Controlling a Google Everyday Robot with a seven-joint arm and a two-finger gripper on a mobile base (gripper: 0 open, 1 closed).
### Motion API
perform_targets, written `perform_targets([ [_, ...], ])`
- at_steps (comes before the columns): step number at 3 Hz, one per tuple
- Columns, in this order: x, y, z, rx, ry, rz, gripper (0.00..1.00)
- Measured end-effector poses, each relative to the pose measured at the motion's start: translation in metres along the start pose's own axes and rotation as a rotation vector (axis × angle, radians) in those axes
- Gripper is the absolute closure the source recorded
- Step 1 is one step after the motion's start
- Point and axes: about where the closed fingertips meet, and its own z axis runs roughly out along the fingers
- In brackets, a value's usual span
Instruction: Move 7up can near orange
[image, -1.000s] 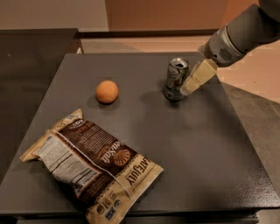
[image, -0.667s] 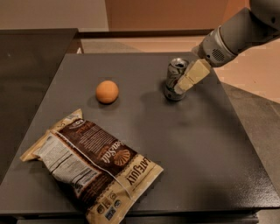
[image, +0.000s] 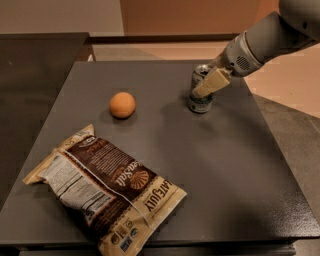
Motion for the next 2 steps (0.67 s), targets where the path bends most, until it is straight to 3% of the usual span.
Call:
perform_targets([
  [2,-0.023,0.011,0.001,-0.051,-0.039,-0.013,0.87],
])
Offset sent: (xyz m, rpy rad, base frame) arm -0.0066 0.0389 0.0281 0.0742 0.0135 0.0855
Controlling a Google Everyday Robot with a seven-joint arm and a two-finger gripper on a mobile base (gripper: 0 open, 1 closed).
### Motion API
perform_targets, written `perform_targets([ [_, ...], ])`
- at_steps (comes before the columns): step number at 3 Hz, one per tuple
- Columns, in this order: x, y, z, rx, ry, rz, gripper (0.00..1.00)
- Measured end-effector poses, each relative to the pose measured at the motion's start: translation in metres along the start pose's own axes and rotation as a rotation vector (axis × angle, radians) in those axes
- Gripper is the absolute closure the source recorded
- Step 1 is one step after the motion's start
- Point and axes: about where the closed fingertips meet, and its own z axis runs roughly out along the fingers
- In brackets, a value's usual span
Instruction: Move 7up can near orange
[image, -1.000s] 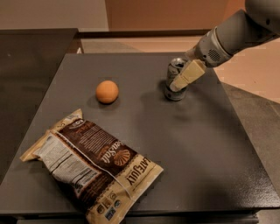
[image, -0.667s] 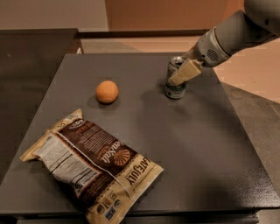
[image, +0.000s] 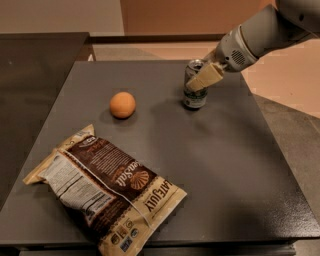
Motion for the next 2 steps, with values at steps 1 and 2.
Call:
perform_targets([
  [1,-0.025,0.010,0.014,-0.057,-0.024,-0.025,1.00],
  [2,-0.052,0.021,0.035,-0.120,-0.041,-0.075,1.00],
])
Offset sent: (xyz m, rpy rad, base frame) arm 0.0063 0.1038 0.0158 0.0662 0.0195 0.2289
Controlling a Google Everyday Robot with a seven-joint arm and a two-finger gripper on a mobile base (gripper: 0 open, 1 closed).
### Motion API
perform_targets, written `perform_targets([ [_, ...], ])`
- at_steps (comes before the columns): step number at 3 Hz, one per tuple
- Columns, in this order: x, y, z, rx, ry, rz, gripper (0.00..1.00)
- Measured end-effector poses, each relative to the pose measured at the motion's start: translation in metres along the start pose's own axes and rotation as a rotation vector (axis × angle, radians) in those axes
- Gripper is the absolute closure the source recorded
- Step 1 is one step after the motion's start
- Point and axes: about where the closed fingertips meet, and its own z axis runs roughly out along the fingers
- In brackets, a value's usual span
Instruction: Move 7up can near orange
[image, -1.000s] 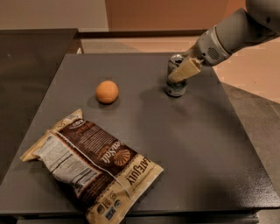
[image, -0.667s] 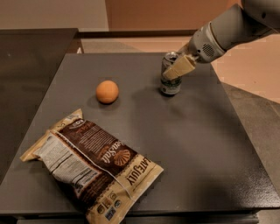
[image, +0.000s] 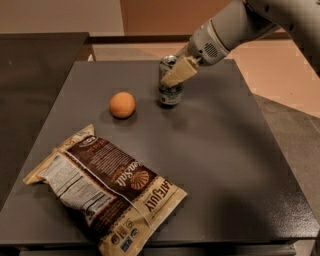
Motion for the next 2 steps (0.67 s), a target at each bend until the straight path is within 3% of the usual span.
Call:
perform_targets([
  [2,-0.029,0.012,0.033,-0.088,-0.009,-0.078,1.00],
])
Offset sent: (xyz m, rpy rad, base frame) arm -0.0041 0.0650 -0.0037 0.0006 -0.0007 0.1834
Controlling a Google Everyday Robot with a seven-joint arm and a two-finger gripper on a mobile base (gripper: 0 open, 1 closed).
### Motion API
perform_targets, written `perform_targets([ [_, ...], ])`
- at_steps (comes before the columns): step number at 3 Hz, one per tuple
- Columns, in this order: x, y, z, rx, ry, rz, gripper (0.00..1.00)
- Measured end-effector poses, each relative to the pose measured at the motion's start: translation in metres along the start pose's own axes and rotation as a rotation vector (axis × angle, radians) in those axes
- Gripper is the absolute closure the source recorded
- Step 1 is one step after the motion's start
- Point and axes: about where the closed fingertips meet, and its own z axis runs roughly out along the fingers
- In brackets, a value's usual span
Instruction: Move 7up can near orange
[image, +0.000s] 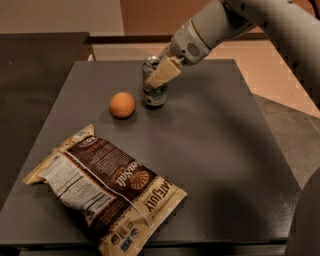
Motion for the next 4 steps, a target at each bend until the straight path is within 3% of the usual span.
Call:
perform_targets([
  [1,-0.005,0.004,0.011,-0.015,0.020,-0.020,0.84],
  [4,-0.002,0.005,0.024,-0.021,0.029,-0.015,0.13],
])
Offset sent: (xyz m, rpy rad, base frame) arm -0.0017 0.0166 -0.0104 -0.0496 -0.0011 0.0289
